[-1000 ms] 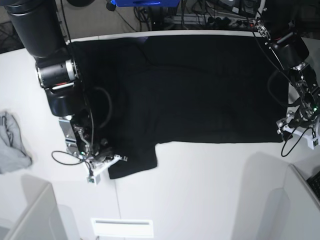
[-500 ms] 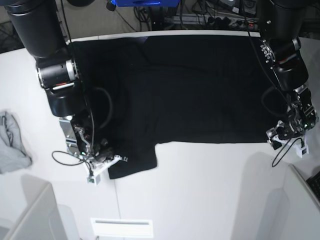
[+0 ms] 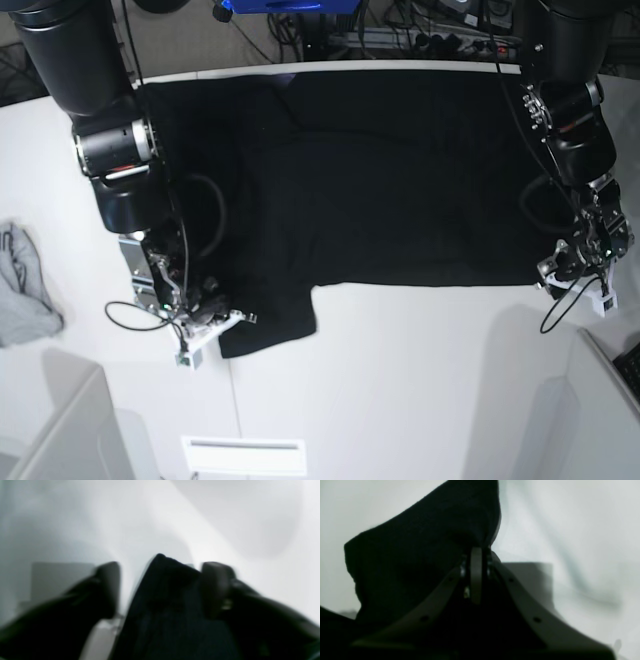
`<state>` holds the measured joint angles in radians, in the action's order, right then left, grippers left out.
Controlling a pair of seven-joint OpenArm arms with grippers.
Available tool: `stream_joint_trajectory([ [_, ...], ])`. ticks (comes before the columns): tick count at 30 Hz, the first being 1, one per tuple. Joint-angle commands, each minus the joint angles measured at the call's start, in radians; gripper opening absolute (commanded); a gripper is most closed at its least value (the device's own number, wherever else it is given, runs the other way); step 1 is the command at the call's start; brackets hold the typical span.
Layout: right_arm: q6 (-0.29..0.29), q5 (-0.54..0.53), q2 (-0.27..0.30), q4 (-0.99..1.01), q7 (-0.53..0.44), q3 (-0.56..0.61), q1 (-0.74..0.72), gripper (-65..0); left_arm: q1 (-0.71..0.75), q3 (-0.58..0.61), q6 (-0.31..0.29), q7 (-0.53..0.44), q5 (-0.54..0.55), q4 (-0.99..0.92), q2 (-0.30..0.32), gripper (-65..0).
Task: Fold the T-shirt properly
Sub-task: 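Fold the gripped edge over onto the edge near the robot base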
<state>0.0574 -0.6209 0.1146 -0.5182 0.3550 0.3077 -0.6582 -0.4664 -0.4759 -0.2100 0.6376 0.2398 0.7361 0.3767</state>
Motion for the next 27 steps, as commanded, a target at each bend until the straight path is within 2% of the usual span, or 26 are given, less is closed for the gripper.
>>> stream_joint_trajectory([
  [1, 0.006, 0.003, 0.003, -0.015, 0.000, -0.003, -0.027, -65.0, -0.018, 0.006, -0.003, 0.008, 0.007, 0.009, 0.012, -30.4],
  [6, 0.006, 0.005, 0.004, -0.015, -0.001, -0.003, -0.022, -65.0, 0.007, 0.122, -0.003, 0.004, 0.010, 0.024, 0.012, -62.7],
  [7, 0.006, 0.006, 0.004, -0.016, -0.001, -0.003, -0.015, -65.0, 0.014, 0.133, -0.001, 0.003, 0.010, 0.038, 0.014, -65.0],
  [13, 0.006, 0.002, 0.029, -0.018, -0.001, -0.005, -0.005, -65.0, 0.027, 0.099, -0.003, 0.011, 0.014, 0.086, 0.017, -65.0],
  [15, 0.006, 0.002, 0.032, -0.047, -0.001, -0.009, 0.010, -65.0, 0.050, 0.073, -0.003, 0.044, 0.014, 0.133, 0.018, -65.0],
  [20, 0.005, 0.008, 0.055, -0.253, 0.008, -0.161, 0.116, -65.0, 0.146, 0.052, -0.004, 0.072, 0.016, 0.323, 0.020, -65.0],
  [27, 0.005, 0.008, 0.056, -0.469, 0.121, -0.246, 0.213, -65.0, 0.225, 0.049, -0.006, 0.124, 0.017, 0.492, 0.020, -65.0],
])
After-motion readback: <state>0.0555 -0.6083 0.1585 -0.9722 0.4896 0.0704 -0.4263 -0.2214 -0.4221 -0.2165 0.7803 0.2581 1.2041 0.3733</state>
